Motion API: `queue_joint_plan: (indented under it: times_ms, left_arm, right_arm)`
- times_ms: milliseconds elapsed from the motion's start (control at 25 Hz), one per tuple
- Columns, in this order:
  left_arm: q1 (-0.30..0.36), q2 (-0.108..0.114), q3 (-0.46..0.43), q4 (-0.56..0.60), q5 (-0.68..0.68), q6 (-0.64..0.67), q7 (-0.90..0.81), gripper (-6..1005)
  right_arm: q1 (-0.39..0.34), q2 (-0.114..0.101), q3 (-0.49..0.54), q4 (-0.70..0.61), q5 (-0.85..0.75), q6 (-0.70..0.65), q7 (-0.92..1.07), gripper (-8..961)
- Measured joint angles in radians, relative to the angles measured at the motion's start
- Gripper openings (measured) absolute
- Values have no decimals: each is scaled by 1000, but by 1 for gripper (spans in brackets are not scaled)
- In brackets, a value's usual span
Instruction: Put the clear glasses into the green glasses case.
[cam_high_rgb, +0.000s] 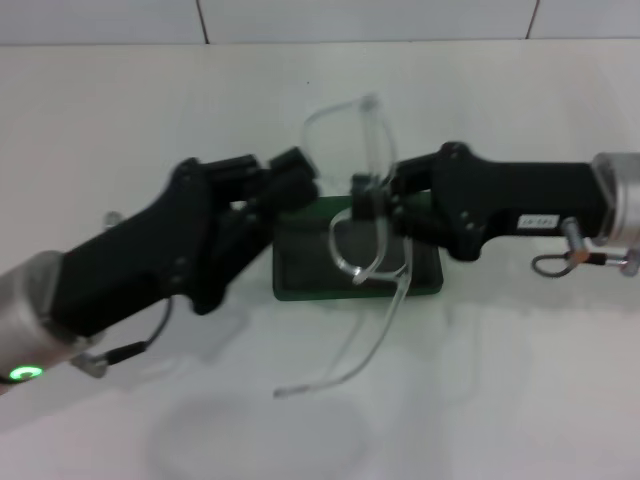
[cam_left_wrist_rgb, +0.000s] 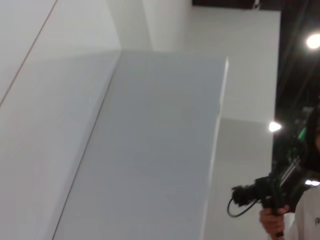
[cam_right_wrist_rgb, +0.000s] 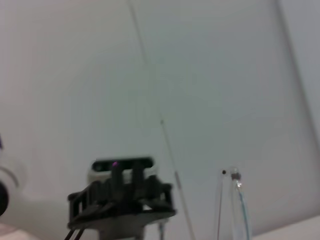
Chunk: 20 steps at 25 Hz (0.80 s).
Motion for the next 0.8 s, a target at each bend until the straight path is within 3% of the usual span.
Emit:
queue_joint_plan:
  times_ms: [160, 360, 520, 640, 800]
  left_arm:
    - [39, 24, -31, 3, -14, 16, -1, 110]
    - [78, 55, -49, 2, -17, 16, 1, 111]
    - [77, 66, -44, 0, 5, 16, 5, 111]
    - [48, 59, -41, 4, 73, 16, 5, 111]
    - [-24, 9, -40, 2, 208, 15, 13, 111]
  right_arm:
    - [-32, -5, 95, -6, 2, -47, -11, 113]
    - [-65, -13, 308, -3, 3, -199, -11, 113]
    - [-72, -7, 496, 5, 23, -328, -6, 113]
    - [-65, -5, 518, 40, 97, -345, -12, 113]
    - [-12, 0, 511, 142, 155, -323, -60, 113]
